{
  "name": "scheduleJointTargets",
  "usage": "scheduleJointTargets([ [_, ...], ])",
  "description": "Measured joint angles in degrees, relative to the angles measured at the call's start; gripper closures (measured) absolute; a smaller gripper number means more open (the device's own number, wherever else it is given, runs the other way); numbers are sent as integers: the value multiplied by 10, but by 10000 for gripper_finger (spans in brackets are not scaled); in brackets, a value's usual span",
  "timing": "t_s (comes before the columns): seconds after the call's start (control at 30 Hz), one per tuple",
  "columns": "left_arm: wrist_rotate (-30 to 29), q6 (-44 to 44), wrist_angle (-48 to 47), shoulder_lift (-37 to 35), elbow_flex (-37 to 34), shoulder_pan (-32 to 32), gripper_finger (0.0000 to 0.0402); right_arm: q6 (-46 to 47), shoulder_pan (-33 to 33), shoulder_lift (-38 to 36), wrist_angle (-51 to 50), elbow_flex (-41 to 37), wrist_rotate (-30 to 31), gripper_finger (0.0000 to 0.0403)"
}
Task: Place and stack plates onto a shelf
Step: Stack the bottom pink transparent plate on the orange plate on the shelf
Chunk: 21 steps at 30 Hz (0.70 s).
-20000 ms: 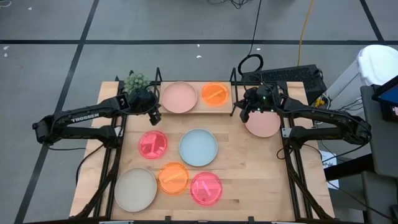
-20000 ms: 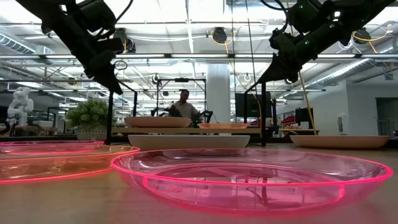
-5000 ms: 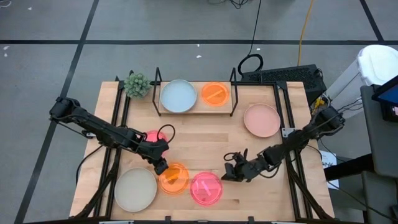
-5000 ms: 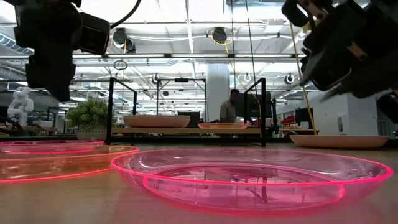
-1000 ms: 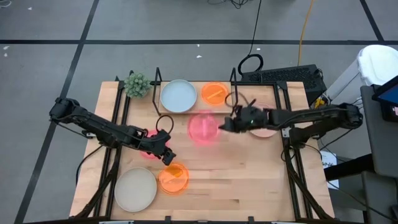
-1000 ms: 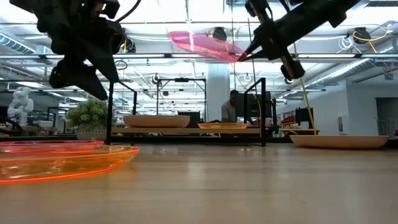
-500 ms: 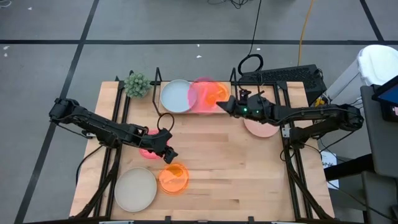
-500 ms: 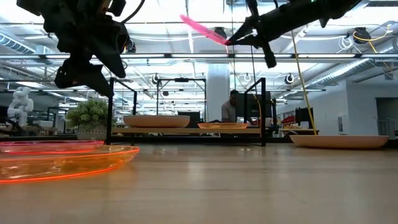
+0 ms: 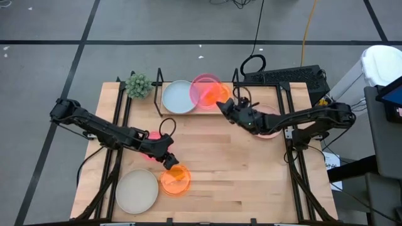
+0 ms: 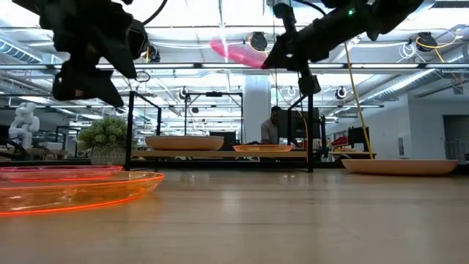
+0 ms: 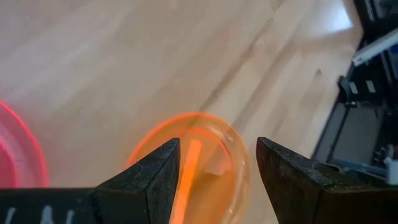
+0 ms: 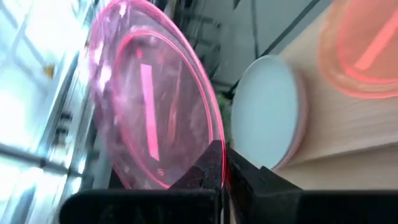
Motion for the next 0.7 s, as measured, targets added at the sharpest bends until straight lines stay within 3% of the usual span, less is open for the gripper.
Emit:
scheduleJointTargets([
  [0.23,-2,-21,0,0,0,-30,186,108,22,59,2,0,103,403],
  [0.5,-4,-25,-1,0,0,-33,186,234,14,125,1,0,160,403],
  [0.7,-4,-34,-1,0,0,-32,186,321,-14,172,1,0,161,403],
])
